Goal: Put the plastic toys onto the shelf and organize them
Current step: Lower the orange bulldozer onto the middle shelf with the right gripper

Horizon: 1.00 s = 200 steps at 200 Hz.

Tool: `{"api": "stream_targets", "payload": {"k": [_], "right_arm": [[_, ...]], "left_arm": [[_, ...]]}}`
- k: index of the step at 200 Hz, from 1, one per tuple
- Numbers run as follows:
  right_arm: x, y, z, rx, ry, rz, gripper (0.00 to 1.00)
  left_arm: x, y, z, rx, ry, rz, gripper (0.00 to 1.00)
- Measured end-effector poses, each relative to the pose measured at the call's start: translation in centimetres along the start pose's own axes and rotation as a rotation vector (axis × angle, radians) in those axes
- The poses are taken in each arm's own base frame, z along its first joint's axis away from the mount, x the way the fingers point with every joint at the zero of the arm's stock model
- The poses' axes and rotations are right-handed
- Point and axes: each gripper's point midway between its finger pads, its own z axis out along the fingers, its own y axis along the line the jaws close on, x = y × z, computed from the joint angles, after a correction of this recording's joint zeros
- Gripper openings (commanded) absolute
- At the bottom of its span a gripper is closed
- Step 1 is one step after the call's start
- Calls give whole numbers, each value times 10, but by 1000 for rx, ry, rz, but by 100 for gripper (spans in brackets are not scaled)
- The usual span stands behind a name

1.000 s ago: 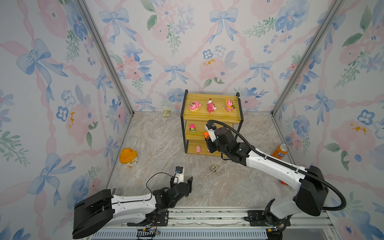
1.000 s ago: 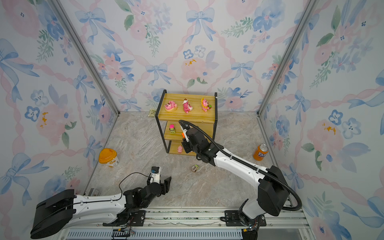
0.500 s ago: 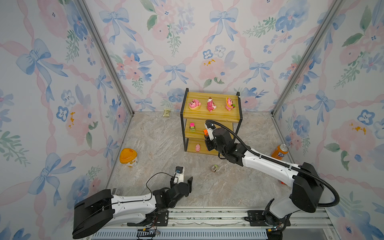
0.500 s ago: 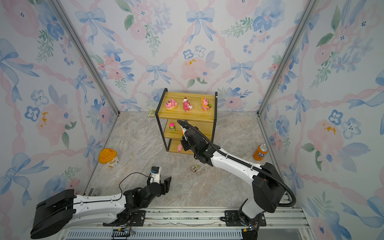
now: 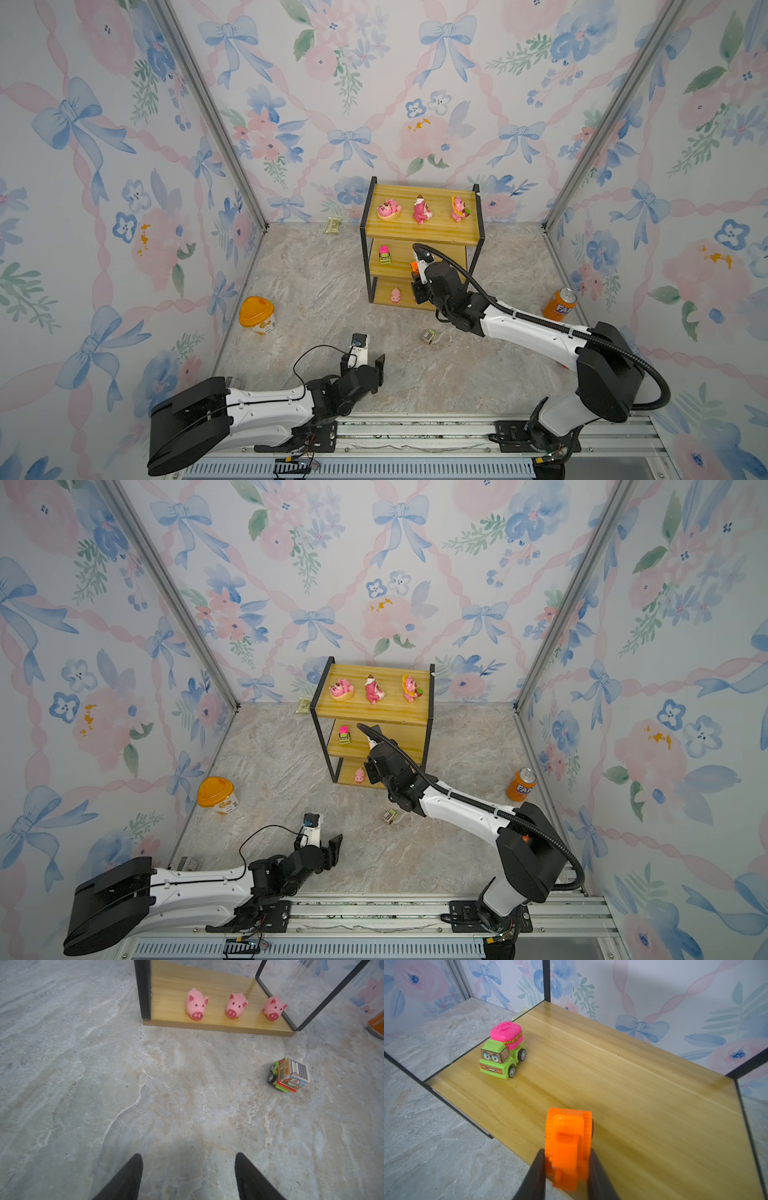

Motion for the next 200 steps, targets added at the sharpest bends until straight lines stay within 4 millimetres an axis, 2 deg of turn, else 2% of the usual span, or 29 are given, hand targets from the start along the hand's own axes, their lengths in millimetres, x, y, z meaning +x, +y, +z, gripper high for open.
{"api": "stream_targets", "payload": {"k": [66, 200], "right_arm": [[-3, -9, 3, 25, -30, 34, 21], [-4, -9, 19, 35, -49, 53, 21]], "left_arm": [[4, 1, 1, -9, 11, 10, 71], [4, 2, 2, -10, 12, 12, 71]]}}
